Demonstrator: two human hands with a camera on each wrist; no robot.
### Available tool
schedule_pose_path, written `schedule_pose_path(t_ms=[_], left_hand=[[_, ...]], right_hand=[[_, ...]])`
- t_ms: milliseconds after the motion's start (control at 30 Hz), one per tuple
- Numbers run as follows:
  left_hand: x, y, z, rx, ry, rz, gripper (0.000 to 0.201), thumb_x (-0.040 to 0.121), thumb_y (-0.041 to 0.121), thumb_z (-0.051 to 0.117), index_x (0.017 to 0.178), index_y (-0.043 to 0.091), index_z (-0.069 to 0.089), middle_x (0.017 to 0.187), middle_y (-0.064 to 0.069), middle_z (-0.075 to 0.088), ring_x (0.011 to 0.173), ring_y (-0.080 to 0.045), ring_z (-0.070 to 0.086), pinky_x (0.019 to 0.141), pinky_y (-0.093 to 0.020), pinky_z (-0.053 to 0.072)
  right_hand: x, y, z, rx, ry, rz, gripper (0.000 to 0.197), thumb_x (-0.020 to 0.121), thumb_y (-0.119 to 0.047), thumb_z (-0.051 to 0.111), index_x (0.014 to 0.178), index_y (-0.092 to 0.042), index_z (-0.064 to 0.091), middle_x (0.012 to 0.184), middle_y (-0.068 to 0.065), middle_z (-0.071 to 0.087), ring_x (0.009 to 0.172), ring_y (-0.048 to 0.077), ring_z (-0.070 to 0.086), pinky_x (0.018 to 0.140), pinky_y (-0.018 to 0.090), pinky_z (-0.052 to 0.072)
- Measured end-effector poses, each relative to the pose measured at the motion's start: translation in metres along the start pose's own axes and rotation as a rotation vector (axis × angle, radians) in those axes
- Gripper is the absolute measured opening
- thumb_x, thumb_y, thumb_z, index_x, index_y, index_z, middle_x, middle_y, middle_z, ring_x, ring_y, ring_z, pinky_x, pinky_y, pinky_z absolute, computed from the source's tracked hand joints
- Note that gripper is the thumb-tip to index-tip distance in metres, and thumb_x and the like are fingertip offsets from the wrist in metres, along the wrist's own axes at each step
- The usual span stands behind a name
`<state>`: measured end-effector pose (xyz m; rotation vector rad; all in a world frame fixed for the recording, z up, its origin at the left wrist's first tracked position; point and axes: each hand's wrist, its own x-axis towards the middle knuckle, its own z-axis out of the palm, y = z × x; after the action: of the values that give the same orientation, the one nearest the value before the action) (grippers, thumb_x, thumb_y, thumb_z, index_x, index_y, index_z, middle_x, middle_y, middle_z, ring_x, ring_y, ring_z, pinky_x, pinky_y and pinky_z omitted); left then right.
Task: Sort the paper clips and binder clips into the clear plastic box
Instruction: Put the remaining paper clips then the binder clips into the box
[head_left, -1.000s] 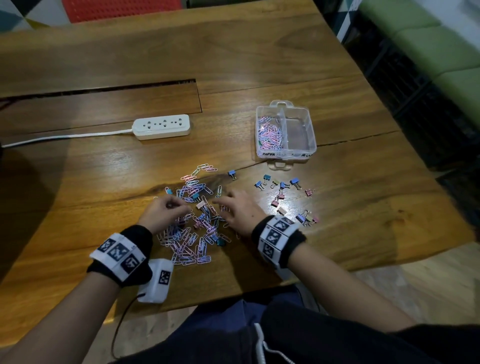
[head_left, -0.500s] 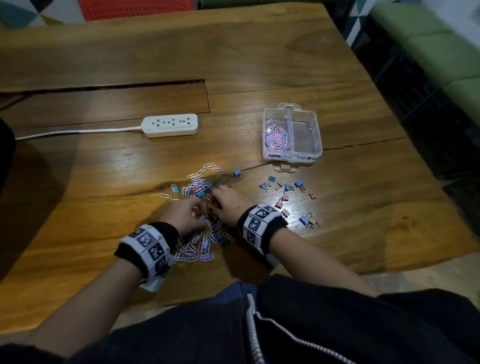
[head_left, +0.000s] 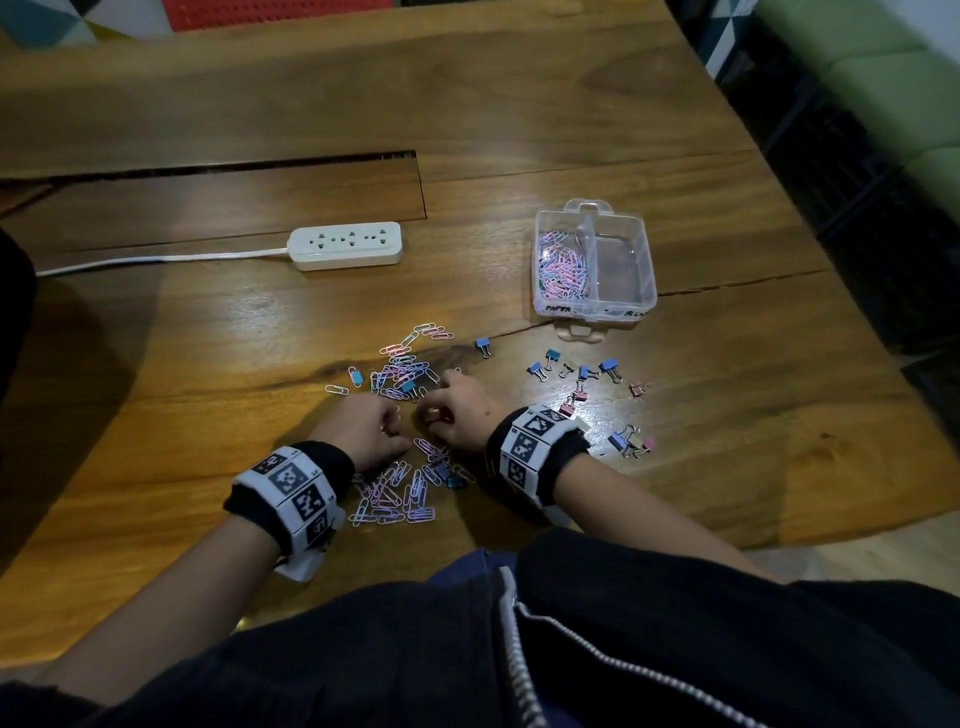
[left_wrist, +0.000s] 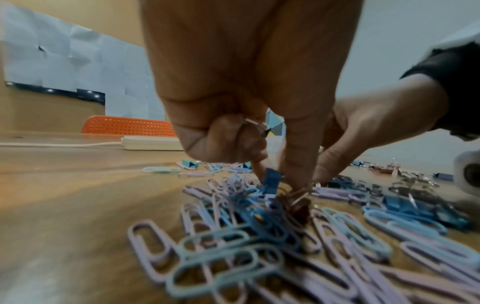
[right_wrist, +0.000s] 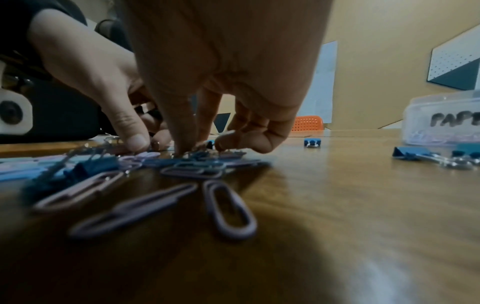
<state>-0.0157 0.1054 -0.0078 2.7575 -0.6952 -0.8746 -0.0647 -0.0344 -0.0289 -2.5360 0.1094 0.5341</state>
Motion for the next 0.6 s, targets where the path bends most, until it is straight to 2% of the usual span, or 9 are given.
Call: schedule_pose_path(t_ms=[67,133,233,300,333,433,500,567,600], left_hand=[[0.002,-0.001,0.000,-0.045,-0.008,-0.010,0.016,0.081,0.029,0.066,0.079,0.018,0.055,0.082,0.002,0.055,0.068,-0.008,0.047,0.051,-0.017,0.031],[0.005,0.004,-0.002,-0.121,-0.002,0.006,0.016,0.082,0.029,0.065,0.078,0.017,0.055,0.080,0.003,0.055,0.066,-0.005,0.048,0.051,-0.015,0.032],[0.013,0.022,-0.006,-0.275,0.028,0.062,0.017,0.081,0.029,0.066,0.082,0.014,0.060,0.087,-0.001,0.058,0.080,-0.013,0.054,0.063,-0.020,0.041],[0.022,0.041,-0.009,-0.345,0.004,0.102,0.025,0.078,0.032,0.068,0.087,0.009,0.063,0.086,-0.002,0.058,0.081,-0.015,0.053,0.070,-0.027,0.043],[0.028,0.052,-0.009,-0.367,-0.028,0.121,0.026,0.078,0.032,0.069,0.088,0.008,0.064,0.084,-0.002,0.058,0.078,-0.014,0.053,0.070,-0.027,0.043],[0.042,0.086,-0.006,-0.440,-0.087,0.154,0.017,0.077,0.027,0.072,0.078,0.014,0.061,0.067,0.003,0.053,0.059,-0.006,0.046,0.054,-0.020,0.038],[0.051,0.104,-0.002,-0.476,-0.087,0.166,0.016,0.077,0.020,0.072,0.068,0.013,0.060,0.062,0.002,0.052,0.055,-0.007,0.046,0.052,-0.020,0.039],[0.057,0.118,0.004,-0.486,-0.104,0.169,0.022,0.079,0.012,0.069,0.061,0.015,0.056,0.060,0.003,0.052,0.054,-0.007,0.047,0.048,-0.009,0.041],[0.059,0.122,0.007,-0.501,-0.123,0.176,0.025,0.080,0.009,0.067,0.059,0.016,0.054,0.059,0.003,0.052,0.055,-0.008,0.049,0.051,-0.008,0.044]], right_hand=[[0.000,0.000,-0.001,0.020,0.018,0.021,0.031,0.083,-0.018,0.060,0.114,-0.015,0.055,0.116,0.007,0.048,0.108,0.022,0.047,0.096,0.037,0.044],[-0.001,0.002,-0.003,0.062,0.045,0.022,0.021,0.081,-0.017,0.061,0.102,-0.013,0.055,0.111,0.006,0.050,0.103,0.021,0.050,0.093,0.037,0.045],[-0.012,0.011,-0.009,0.230,0.133,0.042,0.013,0.082,-0.014,0.061,0.084,-0.018,0.049,0.091,0.002,0.054,0.085,0.018,0.052,0.074,0.026,0.045],[-0.023,0.022,-0.014,0.368,0.253,0.107,0.010,0.081,-0.012,0.063,0.084,-0.014,0.054,0.084,0.001,0.053,0.078,0.016,0.050,0.069,0.024,0.039],[-0.028,0.030,-0.017,0.406,0.321,0.155,0.009,0.081,-0.010,0.063,0.088,-0.010,0.057,0.084,0.002,0.054,0.078,0.016,0.050,0.071,0.024,0.038],[-0.042,0.059,-0.026,0.399,0.448,0.317,0.016,0.079,-0.009,0.063,0.093,-0.003,0.059,0.089,0.012,0.062,0.081,0.021,0.054,0.072,0.027,0.040],[-0.049,0.074,-0.029,0.354,0.468,0.391,0.014,0.079,-0.010,0.064,0.091,-0.004,0.059,0.093,0.015,0.063,0.080,0.022,0.051,0.070,0.027,0.036],[-0.053,0.086,-0.032,0.318,0.483,0.448,0.012,0.080,-0.011,0.063,0.090,-0.005,0.060,0.096,0.016,0.062,0.082,0.022,0.050,0.070,0.025,0.033],[-0.054,0.091,-0.033,0.306,0.499,0.474,0.012,0.080,-0.011,0.063,0.091,-0.005,0.061,0.098,0.016,0.062,0.086,0.024,0.052,0.071,0.025,0.033]])
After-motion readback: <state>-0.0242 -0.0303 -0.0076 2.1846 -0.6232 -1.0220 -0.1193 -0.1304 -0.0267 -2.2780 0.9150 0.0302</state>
